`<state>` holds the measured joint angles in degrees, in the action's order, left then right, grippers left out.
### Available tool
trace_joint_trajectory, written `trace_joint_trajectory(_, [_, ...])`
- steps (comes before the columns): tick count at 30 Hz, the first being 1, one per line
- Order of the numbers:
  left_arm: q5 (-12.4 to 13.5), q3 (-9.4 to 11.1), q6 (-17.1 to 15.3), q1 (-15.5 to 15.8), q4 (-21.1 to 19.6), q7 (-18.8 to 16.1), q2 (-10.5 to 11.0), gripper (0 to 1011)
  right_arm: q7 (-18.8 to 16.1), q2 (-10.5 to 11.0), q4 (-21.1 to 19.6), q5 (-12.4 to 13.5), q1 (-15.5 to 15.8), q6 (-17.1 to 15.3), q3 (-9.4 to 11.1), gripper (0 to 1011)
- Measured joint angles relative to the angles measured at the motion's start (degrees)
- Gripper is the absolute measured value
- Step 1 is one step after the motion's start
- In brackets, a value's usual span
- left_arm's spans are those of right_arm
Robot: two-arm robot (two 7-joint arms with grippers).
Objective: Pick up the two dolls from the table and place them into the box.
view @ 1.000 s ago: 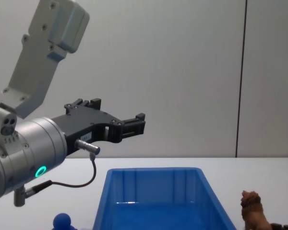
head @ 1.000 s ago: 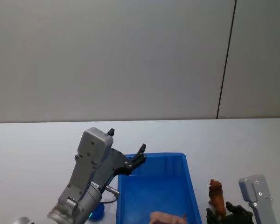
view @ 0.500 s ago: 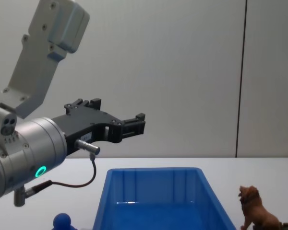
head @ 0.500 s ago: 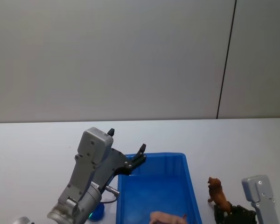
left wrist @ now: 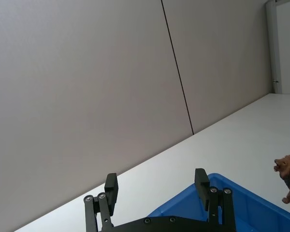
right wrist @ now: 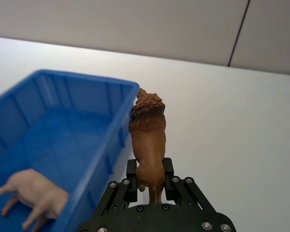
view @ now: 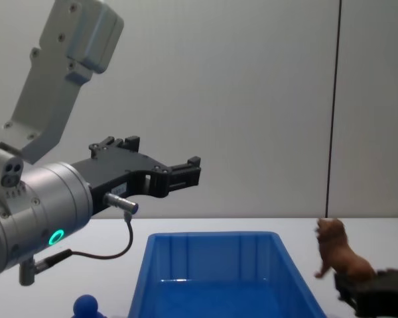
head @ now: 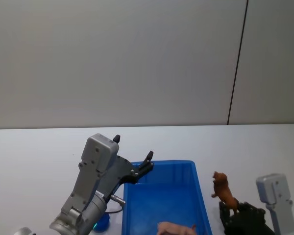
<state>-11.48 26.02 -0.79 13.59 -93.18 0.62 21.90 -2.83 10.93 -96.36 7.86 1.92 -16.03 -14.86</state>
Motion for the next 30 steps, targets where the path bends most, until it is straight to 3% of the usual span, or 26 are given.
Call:
trace_joint_trajectory(9, [0.0, 0.0, 0.0, 0.0, 0.0, 0.0, 0.0, 1001, -4.3, -1.5, -1.2, -0.4, -2.1, 0.7, -1.0, 284])
trace_joint_trajectory(18, [0.0, 0.0, 0.0, 0.0, 0.0, 0.0, 0.0, 1001, -8.7, -4.2, 0.9, -1.4, -6.2, 0.2, -2.1, 299])
trace_joint_trajectory(26, [0.0, 0.0, 0.0, 0.0, 0.0, 0.0, 0.0, 1001, -10.5, -5.6, 3.2, -1.9, -8.6, -1.1, -2.6, 518])
trace_joint_trajectory(30, [0.0, 0.0, 0.0, 0.0, 0.0, 0.0, 0.0, 1001, -10.6, -6.1, 4.1, -2.0, -9.5, -1.6, -2.6, 689])
